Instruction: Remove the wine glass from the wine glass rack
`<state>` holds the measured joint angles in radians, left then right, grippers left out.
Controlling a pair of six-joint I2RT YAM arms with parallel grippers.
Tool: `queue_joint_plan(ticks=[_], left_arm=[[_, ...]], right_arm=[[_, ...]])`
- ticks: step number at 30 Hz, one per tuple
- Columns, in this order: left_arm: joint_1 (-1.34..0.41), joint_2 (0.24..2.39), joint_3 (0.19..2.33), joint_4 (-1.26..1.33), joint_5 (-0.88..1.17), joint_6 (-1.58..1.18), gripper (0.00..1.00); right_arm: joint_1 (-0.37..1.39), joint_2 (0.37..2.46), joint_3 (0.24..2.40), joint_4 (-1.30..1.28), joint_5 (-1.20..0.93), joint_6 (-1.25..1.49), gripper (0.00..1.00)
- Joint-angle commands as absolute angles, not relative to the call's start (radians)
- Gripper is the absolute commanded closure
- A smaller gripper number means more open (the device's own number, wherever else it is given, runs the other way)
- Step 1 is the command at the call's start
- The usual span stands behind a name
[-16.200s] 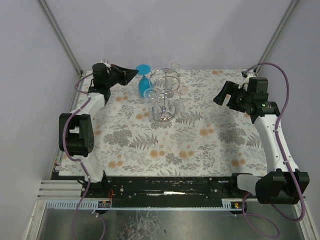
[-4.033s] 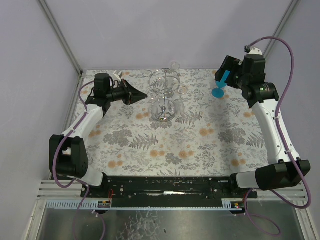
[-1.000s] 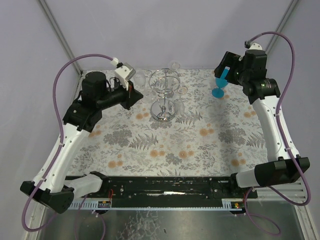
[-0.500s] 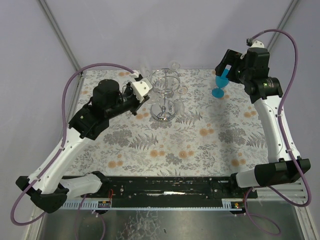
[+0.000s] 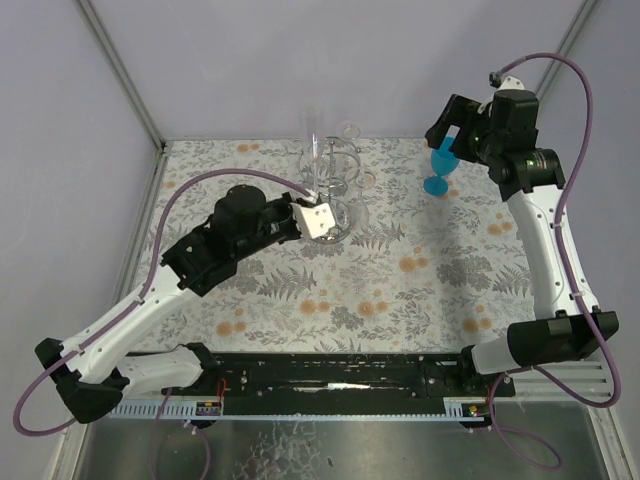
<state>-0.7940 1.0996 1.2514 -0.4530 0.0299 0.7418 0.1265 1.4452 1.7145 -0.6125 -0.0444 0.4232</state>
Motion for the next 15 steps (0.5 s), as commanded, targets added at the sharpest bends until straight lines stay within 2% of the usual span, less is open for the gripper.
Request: queue_joint_plan(ticks=[1,9,15], left_arm=[[-0.819,1.067,1.187,-0.259,-0.039,0.917,1.00],[-0.847,1.041,1.098,-0.176,-0.059,1.034,1.00],[-0.860,1.035,1.065,-0.149,-0.052,1.093,1.00]], right_arm=[[0.130,1.448,1.785,-0.596,-0.133,0.443,0.01],[0.130,1.536,1.869,-0.584,-0.412,0.507,0.01],[0.130,1.575,1.894,-0.474,-0.645,0.571,0.01]])
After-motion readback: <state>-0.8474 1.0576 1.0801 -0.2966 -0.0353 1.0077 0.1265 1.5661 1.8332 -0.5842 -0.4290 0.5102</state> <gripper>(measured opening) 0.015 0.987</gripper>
